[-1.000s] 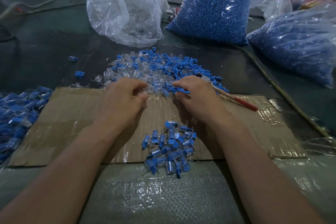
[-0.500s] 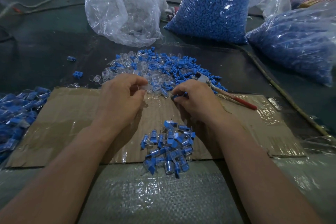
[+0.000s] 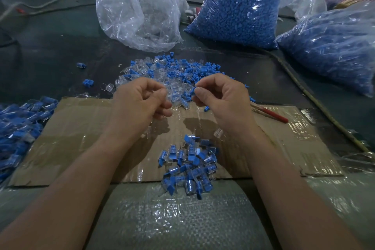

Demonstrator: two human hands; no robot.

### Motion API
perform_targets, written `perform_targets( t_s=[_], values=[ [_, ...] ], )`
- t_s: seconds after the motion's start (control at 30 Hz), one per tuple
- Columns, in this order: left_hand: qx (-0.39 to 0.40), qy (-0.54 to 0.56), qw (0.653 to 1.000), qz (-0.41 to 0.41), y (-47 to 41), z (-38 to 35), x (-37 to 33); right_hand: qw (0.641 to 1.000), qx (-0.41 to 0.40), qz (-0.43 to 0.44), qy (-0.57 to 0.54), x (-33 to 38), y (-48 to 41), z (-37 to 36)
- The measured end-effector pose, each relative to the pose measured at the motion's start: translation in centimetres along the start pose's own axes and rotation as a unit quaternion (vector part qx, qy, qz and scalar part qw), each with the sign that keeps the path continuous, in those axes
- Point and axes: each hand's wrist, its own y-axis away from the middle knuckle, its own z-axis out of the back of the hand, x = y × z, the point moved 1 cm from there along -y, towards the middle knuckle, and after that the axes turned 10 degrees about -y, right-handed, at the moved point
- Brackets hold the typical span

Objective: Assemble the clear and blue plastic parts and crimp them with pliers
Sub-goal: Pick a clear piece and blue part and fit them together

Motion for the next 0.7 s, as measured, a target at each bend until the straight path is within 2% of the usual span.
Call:
perform_targets(
  t_s=[0.07,0.13,0.23,0.37,0.47,0.57,0.7],
  values=[
    [0.016,0.012,1.0,0.011,0.1,0.0,0.0,0.998,0.012,-0.008,-0.057,0.3,0.2,-0.4],
    [0.031,0.007,0.999,0.01,0.1,-0.1,0.0,0.997,0.024,0.002,-0.067,0.5,0.5,-0.8],
    [0.041,0.016,0.999,0.009,0.2,-0.3,-0.2,0.999,0.035,0.04,0.008,0.5,0.7,-1.4],
    [0.061,0.069,0.996,0.018,0.3,-0.3,-0.6,0.994,0.017,0.074,0.081,0.2,0.6,-1.6],
    [0.071,0.071,0.995,0.01,0.4,-0.3,-0.8,0.986,-0.005,0.096,0.136,0.1,0.6,-1.4],
    [0.068,0.054,0.996,-0.009,0.6,-0.3,-0.9,0.982,-0.002,0.094,0.165,0.1,0.7,-1.5],
    [0.065,0.016,0.997,-0.033,0.7,-0.4,-1.0,0.983,0.051,0.068,0.165,0.0,0.7,-1.6]
  ],
)
